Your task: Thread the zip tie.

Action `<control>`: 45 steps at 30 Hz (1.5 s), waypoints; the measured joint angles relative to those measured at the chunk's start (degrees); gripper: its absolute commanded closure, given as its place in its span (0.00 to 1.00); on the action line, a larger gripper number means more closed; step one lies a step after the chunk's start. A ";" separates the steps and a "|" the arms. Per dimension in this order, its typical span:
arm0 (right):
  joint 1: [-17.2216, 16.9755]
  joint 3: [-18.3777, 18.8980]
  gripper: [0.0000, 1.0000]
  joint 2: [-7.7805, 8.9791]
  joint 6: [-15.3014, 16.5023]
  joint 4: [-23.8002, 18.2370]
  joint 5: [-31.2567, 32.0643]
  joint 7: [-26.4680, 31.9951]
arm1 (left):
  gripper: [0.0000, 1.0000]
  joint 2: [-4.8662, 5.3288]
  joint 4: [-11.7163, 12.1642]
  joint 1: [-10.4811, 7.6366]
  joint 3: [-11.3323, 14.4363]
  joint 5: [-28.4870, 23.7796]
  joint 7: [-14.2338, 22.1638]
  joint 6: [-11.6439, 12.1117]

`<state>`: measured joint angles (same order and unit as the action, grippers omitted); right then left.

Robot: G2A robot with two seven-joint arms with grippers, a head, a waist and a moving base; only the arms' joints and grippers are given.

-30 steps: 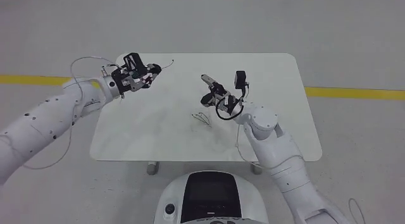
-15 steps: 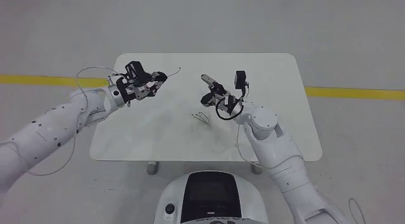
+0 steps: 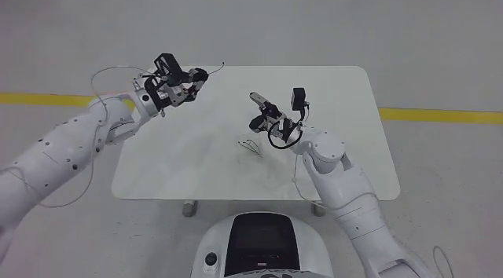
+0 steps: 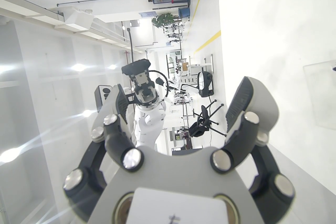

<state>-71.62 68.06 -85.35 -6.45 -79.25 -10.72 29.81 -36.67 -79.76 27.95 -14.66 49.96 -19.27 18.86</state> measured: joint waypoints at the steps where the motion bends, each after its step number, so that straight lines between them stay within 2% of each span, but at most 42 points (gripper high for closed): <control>1: 0.00 0.00 0.00 0.00 0.00 0.00 0.00 0.00 | 1.00 -0.50 0.01 -0.55 -0.16 -0.63 2.21 0.58; 6: 0.00 0.00 0.00 0.00 0.00 0.00 0.00 0.00 | 1.00 -2.42 0.05 -2.92 1.28 -4.76 10.31 0.63; 10: 0.00 0.00 0.00 0.00 0.00 0.00 0.00 0.00 | 1.00 -3.61 0.08 -5.63 4.64 -9.38 15.95 0.62; 16: 0.00 0.00 0.00 0.00 0.00 0.00 0.00 0.00 | 1.00 -4.64 -1.28 -5.95 4.91 -16.45 26.49 0.62; 22: 0.00 0.00 0.00 0.00 0.00 0.00 0.00 0.00 | 1.00 -5.29 -1.87 -5.99 4.91 -22.40 33.05 0.62; 26: 0.00 0.00 0.00 0.00 0.00 0.00 0.00 0.00 | 1.00 -5.44 -2.11 -5.89 4.92 -28.11 34.56 0.62; 33: 0.00 0.00 0.00 0.00 0.00 0.00 0.00 0.00 | 1.00 -5.44 -2.09 -5.96 4.92 -27.80 34.44 0.62; 35: 0.00 0.00 0.00 0.00 0.00 0.00 0.00 0.00 | 1.00 -5.41 -1.77 -5.50 4.68 -28.56 34.06 0.62; 37: 0.00 0.00 0.00 0.00 0.00 0.00 0.00 0.00 | 1.00 -5.23 -0.09 -4.75 3.88 -31.50 34.25 0.62; 40: 0.00 0.00 0.00 0.00 0.00 0.00 0.00 0.00 | 1.00 -5.03 2.33 -4.43 2.94 -36.33 36.39 0.62; 45: 0.00 0.00 0.00 0.00 0.00 0.00 0.00 0.00 | 1.00 -4.66 4.65 -4.36 2.21 -41.82 39.61 0.62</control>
<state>-71.62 68.06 -85.35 -6.45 -79.25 -10.72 29.81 -41.33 -75.11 23.60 -12.45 8.13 20.34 19.48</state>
